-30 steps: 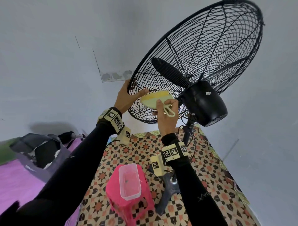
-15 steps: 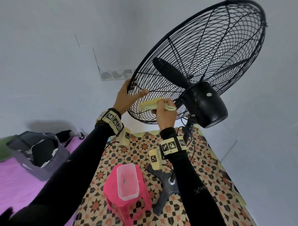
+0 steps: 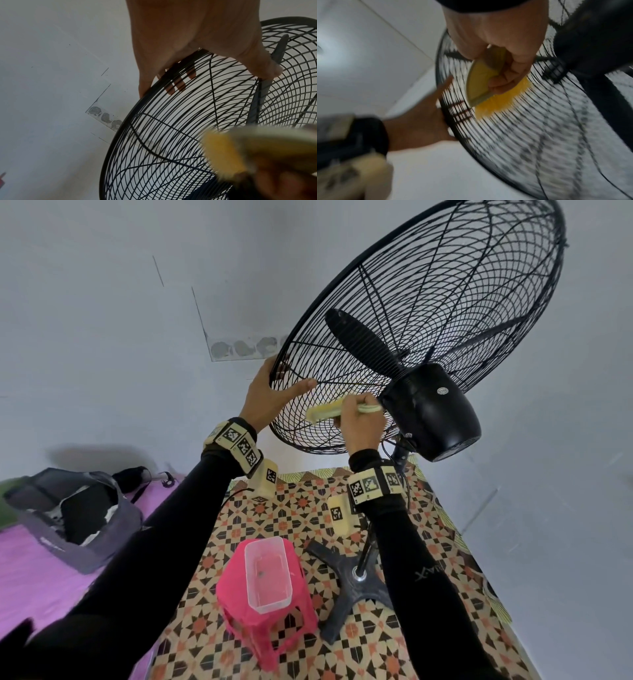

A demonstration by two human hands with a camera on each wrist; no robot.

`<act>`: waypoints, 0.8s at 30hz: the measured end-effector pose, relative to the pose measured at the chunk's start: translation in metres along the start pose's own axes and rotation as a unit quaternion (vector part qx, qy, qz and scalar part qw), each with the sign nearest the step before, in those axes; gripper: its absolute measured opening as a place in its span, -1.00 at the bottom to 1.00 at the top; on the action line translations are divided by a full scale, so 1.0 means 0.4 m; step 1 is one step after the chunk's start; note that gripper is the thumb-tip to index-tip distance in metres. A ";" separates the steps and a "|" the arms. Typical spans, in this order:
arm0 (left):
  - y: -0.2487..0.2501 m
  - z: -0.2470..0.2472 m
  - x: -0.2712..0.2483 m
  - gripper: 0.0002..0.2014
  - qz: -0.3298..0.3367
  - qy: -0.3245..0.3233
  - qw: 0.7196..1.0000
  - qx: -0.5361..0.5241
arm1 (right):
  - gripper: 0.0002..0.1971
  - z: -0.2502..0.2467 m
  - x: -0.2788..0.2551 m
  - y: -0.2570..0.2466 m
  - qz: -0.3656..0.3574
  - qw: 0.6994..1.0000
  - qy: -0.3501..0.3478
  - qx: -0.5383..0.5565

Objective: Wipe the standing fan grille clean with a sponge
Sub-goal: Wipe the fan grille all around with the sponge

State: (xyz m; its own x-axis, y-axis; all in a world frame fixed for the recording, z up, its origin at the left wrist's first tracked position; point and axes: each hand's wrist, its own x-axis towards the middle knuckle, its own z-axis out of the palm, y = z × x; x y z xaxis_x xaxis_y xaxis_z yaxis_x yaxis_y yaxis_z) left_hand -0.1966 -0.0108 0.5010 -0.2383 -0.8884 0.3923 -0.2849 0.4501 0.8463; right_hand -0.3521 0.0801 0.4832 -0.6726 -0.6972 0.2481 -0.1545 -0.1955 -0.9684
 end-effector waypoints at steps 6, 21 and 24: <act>-0.003 -0.003 -0.005 -0.04 0.002 -0.004 1.000 -0.002 | -0.82 -0.017 -0.029 -0.008 -0.009 0.999 0.022 0.021; 0.002 0.000 -0.014 -0.07 0.002 0.002 1.000 -0.007 | -0.85 -0.024 -0.035 0.003 -0.034 0.995 0.081 0.045; 0.000 0.002 -0.011 -0.06 0.002 0.004 1.000 -0.013 | -0.87 -0.023 -0.019 -0.034 -0.071 0.985 0.122 0.098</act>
State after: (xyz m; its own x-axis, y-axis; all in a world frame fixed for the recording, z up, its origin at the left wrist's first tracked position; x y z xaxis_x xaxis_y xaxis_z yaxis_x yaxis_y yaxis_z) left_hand -0.1962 -0.0068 0.4990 -0.2317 -0.8871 0.3992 -0.2598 0.4519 0.8534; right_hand -0.3517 0.0943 0.4942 -0.8113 -0.4720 0.3449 -0.1336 -0.4247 -0.8954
